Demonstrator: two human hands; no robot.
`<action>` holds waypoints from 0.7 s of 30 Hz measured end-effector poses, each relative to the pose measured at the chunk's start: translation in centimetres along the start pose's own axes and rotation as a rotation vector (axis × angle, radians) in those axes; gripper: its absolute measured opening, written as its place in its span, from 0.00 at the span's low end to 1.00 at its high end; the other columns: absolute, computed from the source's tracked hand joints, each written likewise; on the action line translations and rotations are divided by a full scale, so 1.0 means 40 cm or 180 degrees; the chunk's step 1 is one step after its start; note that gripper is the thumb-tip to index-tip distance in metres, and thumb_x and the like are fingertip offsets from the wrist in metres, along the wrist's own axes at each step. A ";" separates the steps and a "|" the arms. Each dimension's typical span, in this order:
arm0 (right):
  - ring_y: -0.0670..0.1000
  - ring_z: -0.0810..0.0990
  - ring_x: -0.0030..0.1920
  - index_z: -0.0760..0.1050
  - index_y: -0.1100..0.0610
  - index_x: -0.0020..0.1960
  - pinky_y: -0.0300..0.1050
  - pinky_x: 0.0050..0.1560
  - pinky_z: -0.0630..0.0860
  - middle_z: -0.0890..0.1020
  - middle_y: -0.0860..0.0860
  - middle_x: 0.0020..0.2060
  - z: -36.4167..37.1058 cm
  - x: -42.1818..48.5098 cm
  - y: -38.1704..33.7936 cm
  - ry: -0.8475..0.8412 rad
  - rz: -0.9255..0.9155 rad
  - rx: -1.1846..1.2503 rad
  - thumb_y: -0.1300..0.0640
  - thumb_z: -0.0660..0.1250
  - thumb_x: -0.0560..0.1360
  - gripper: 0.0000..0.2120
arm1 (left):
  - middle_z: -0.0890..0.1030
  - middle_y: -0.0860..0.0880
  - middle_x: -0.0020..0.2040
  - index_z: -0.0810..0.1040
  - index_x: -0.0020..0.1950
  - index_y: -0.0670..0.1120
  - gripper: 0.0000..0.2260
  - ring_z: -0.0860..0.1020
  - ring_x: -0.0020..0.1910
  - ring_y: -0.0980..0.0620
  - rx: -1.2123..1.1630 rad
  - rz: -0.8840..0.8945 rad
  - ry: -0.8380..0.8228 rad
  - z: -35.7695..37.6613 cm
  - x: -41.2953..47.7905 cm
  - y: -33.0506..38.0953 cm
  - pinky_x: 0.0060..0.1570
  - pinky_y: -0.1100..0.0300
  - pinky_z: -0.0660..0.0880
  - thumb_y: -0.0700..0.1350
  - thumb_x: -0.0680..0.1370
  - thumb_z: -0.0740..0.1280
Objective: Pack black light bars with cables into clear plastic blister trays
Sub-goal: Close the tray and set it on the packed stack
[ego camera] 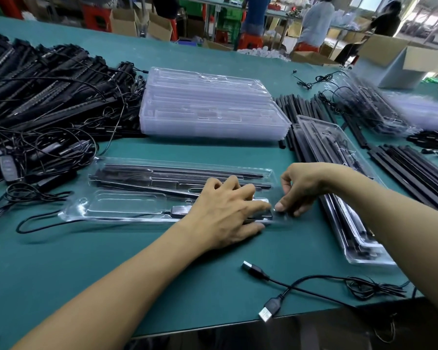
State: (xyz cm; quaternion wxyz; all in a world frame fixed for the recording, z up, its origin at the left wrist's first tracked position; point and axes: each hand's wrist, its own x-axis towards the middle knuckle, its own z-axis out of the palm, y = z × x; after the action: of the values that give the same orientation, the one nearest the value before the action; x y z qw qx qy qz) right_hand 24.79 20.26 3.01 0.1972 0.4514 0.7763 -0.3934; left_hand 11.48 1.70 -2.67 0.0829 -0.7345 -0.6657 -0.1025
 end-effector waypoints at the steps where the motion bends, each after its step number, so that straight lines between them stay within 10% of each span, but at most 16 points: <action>1: 0.56 0.84 0.30 0.68 0.58 0.39 0.41 0.28 0.79 0.82 0.60 0.30 -0.004 0.003 -0.006 -0.0031 0.0013 -0.0150 0.61 0.82 0.61 0.22 | 0.73 0.57 0.55 0.69 0.67 0.66 0.21 0.68 0.55 0.50 -0.0033 -0.0003 -0.0013 0.001 0.001 -0.003 0.53 0.50 0.65 0.68 0.77 0.51; 14: 0.54 0.83 0.27 0.68 0.59 0.40 0.40 0.25 0.76 0.80 0.55 0.24 0.004 0.019 -0.055 -0.0144 0.0053 -0.0767 0.63 0.82 0.62 0.22 | 0.76 0.55 0.52 0.75 0.64 0.63 0.21 0.72 0.55 0.48 -0.0054 0.0037 0.0198 0.013 -0.011 0.007 0.54 0.47 0.69 0.65 0.78 0.51; 21: 0.53 0.79 0.24 0.65 0.57 0.48 0.45 0.26 0.78 0.79 0.55 0.26 0.037 -0.040 -0.025 0.0341 0.0048 0.0248 0.68 0.78 0.67 0.22 | 0.78 0.55 0.62 0.76 0.66 0.56 0.19 0.75 0.63 0.49 -0.0473 0.0284 -0.0074 -0.018 -0.034 -0.041 0.63 0.52 0.70 0.60 0.77 0.64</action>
State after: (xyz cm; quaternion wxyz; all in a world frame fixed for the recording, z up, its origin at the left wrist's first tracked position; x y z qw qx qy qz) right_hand 24.66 17.93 3.58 0.1406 0.4849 0.7664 -0.3971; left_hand 9.70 0.36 -2.34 0.0250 -0.7687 -0.6238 -0.1392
